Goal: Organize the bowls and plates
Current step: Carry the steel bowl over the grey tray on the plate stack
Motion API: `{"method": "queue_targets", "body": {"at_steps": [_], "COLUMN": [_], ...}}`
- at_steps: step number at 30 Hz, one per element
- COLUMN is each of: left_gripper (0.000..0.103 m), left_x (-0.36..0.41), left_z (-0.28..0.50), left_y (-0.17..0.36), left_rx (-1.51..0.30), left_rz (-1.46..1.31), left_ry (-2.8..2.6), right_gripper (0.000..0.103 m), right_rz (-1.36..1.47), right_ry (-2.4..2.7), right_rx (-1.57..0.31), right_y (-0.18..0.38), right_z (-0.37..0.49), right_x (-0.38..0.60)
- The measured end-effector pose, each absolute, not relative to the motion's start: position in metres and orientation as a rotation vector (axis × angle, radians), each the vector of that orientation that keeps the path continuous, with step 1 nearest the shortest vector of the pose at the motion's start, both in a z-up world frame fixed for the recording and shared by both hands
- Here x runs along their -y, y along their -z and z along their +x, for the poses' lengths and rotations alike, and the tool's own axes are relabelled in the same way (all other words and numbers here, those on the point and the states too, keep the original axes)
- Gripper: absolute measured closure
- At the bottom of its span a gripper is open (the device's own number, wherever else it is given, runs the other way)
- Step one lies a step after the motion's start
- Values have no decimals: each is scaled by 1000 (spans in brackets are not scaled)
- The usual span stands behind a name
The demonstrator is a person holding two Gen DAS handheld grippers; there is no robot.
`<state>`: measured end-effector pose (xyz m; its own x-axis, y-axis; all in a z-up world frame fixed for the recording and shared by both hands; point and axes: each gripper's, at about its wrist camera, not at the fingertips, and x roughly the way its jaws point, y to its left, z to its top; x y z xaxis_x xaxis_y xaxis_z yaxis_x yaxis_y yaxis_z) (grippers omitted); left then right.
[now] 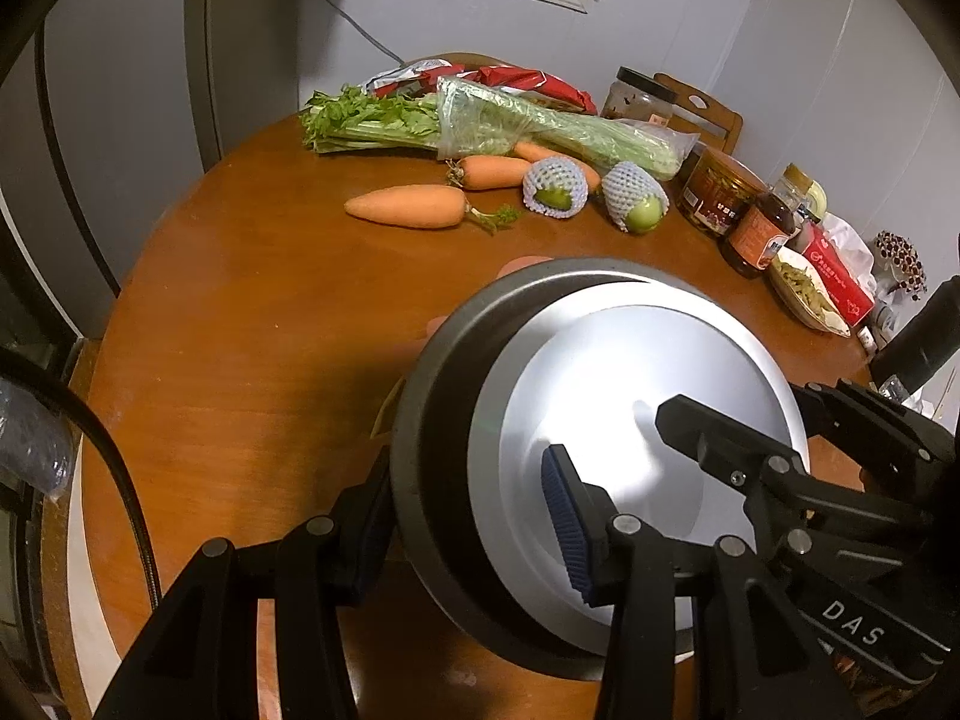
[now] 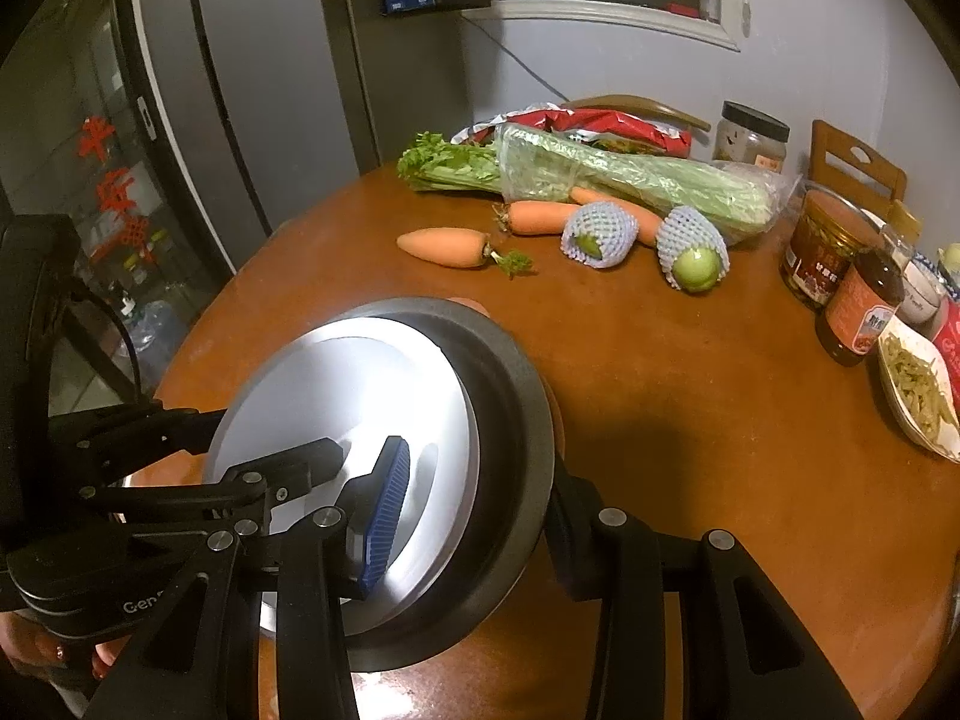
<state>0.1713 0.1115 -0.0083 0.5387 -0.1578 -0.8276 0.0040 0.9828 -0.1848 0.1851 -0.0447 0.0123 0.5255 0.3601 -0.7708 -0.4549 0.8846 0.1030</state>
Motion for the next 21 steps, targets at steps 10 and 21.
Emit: {"method": "queue_targets", "body": {"at_steps": [10, 21], "left_gripper": [55, 54], "left_x": [-113, -115], "left_z": [171, 171], "left_y": [8, 6], "left_rx": [-995, -998], "left_rz": [-152, -161], "left_ry": [83, 82], "right_gripper": [59, 58], "right_rz": [-192, -179], "right_ry": [-444, -457], "right_rx": [-861, -885], "right_y": [-11, -12], "right_z": [185, 187], "right_x": [40, 41]}}
